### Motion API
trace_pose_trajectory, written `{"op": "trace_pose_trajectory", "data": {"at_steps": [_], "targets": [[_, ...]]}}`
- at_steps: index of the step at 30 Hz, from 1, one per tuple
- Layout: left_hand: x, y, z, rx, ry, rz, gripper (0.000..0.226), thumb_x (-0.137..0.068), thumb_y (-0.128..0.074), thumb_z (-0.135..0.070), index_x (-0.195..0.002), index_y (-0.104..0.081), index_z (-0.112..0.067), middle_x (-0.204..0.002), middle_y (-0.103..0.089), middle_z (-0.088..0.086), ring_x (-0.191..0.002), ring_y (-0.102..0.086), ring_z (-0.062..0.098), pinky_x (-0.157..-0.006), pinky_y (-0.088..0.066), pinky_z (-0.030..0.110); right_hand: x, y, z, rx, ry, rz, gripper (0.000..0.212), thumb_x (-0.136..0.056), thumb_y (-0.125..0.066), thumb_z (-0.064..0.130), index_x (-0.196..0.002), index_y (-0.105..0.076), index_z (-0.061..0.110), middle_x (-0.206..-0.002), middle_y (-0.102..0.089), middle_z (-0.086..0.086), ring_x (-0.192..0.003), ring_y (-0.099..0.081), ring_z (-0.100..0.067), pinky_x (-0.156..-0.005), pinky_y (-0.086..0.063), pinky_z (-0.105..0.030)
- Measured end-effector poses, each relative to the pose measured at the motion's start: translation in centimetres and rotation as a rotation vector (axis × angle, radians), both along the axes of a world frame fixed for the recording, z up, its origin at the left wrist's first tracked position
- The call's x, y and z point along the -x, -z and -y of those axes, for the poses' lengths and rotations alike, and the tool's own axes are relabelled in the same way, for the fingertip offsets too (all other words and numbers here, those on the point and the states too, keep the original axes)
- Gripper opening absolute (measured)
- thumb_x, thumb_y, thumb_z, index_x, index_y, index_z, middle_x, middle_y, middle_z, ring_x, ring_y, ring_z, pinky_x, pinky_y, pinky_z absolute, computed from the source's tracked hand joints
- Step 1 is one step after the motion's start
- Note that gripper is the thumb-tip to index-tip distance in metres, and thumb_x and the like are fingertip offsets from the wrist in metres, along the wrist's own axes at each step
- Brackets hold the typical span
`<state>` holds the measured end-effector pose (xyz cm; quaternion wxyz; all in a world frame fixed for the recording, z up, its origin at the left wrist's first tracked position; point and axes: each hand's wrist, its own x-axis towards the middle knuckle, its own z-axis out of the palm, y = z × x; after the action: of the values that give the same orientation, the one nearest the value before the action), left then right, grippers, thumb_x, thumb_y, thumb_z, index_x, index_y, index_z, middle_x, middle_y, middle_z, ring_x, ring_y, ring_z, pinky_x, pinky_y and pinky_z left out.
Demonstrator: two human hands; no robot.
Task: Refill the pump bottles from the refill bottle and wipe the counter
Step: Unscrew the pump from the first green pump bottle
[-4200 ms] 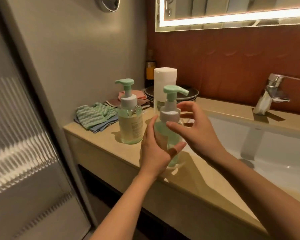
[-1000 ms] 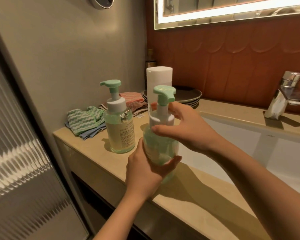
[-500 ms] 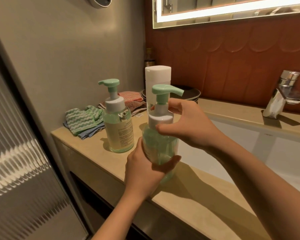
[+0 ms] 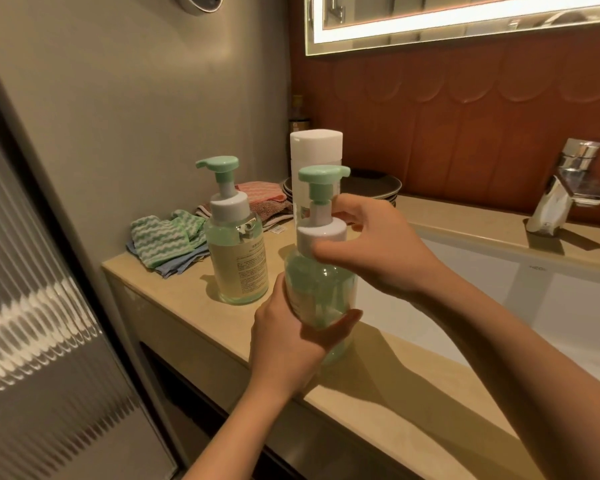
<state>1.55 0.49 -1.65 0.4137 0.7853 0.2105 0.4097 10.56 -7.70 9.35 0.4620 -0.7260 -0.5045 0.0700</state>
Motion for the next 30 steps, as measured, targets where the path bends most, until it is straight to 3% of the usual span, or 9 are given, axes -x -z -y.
{"op": "trace_pose_trajectory", "data": {"at_steps": [3, 5, 7, 10, 14, 18, 22, 26, 30], "targets": [[-0.1, 0.1, 0.0, -0.012, -0.007, 0.004, 0.071, -0.049, -0.064, -0.077, -0.107, -0.051, -0.038, -0.094, -0.058, -0.029, -0.093, -0.055, -0.013, -0.070, -0.041, 0.001, 0.4, 0.4, -0.4, -0.008, -0.038, -0.008, 0.045, -0.073, -0.068, 0.036, -0.113, -0.055, 0.020, -0.110, -0.060, 0.003, -0.103, -0.056, -0.015, -0.081, -0.049, -0.026], [-0.2, 0.2, 0.0, 0.016, -0.002, 0.018, 0.080, -0.048, -0.068, -0.075, -0.114, -0.053, -0.032, -0.098, -0.061, -0.025, -0.096, -0.057, -0.007, -0.075, -0.045, 0.010, 0.2, 0.6, -0.5, -0.003, 0.033, 0.079, 0.057, -0.070, -0.073, 0.048, -0.117, -0.051, 0.022, -0.117, -0.053, 0.003, -0.108, -0.049, -0.016, -0.088, -0.047, -0.034], [-0.3, 0.2, 0.0, 0.056, 0.002, 0.018, 0.088, -0.044, -0.072, -0.074, -0.118, -0.052, -0.030, -0.101, -0.062, -0.022, -0.098, -0.059, -0.001, -0.079, -0.049, 0.020, 0.1, 0.6, -0.4, -0.020, 0.117, 0.121, 0.068, -0.062, -0.076, 0.056, -0.116, -0.050, 0.024, -0.115, -0.055, 0.006, -0.104, -0.051, -0.011, -0.084, -0.047, -0.030], [-0.2, 0.1, 0.1, 0.043, -0.024, 0.002, 0.085, -0.042, -0.069, -0.075, -0.114, -0.051, -0.035, -0.099, -0.060, -0.024, -0.097, -0.059, 0.001, -0.078, -0.049, 0.020, 0.0, 0.4, -0.2, -0.138, 0.142, 0.039, 0.073, -0.055, -0.082, 0.050, -0.114, -0.049, 0.023, -0.100, -0.061, 0.009, -0.089, -0.056, -0.002, -0.071, -0.048, -0.019], [-0.1, 0.1, 0.1, 0.008, -0.028, -0.004, 0.082, -0.044, -0.067, -0.076, -0.113, -0.051, -0.035, -0.103, -0.061, -0.021, -0.099, -0.058, 0.003, -0.083, -0.050, 0.027, -0.2, -0.3, 0.4, -0.296, 0.125, 0.010, 0.091, -0.058, -0.085, 0.037, -0.132, -0.034, 0.025, -0.097, -0.063, 0.006, -0.087, -0.061, -0.004, -0.074, -0.052, -0.019], [-0.1, 0.2, 0.1, 0.039, -0.011, -0.004, 0.083, -0.043, -0.069, -0.074, -0.113, -0.053, -0.032, -0.103, -0.062, -0.017, -0.100, -0.059, 0.005, -0.086, -0.053, 0.034, -0.5, -1.2, 1.1, -0.439, 0.102, -0.005, 0.100, -0.064, -0.084, 0.027, -0.142, -0.022, 0.026, -0.108, -0.050, 0.020, -0.094, -0.059, -0.002, -0.078, -0.051, -0.016], [0.0, 0.3, 0.0, 0.034, -0.008, 0.007, 0.065, -0.046, -0.069, -0.070, -0.101, -0.053, -0.039, -0.097, -0.063, -0.020, -0.094, -0.059, -0.001, -0.081, -0.052, 0.027, -1.8, -1.5, 1.7, -0.509, 0.114, -0.115, 0.094, -0.070, -0.080, 0.020, -0.142, -0.021, 0.028, -0.122, -0.044, 0.012, -0.103, -0.058, -0.013, -0.083, -0.054, -0.027], [0.0, 0.2, 0.1, 0.033, 0.004, 0.007, 0.064, -0.048, -0.069, -0.069, -0.103, -0.051, -0.041, -0.099, -0.061, -0.023, -0.096, -0.058, -0.005, -0.082, -0.049, 0.020, -3.2, -1.4, 1.7, -0.523, 0.125, -0.331, 0.082, -0.074, -0.074, 0.016, -0.140, -0.026, 0.027, -0.123, -0.045, -0.002, -0.106, -0.057, -0.018, -0.077, -0.056, -0.025], [0.0, 0.2, 0.0, 0.024, 0.006, 0.014, 0.060, -0.049, -0.071, -0.068, -0.101, -0.051, -0.044, -0.100, -0.062, -0.023, -0.097, -0.058, -0.005, -0.084, -0.051, 0.023, -4.7, -1.0, 1.8, -0.514, 0.144, -0.537, 0.070, -0.077, -0.070, 0.020, -0.135, -0.031, 0.024, -0.121, -0.048, -0.007, -0.107, -0.057, -0.021, -0.070, -0.052, -0.027]]}}
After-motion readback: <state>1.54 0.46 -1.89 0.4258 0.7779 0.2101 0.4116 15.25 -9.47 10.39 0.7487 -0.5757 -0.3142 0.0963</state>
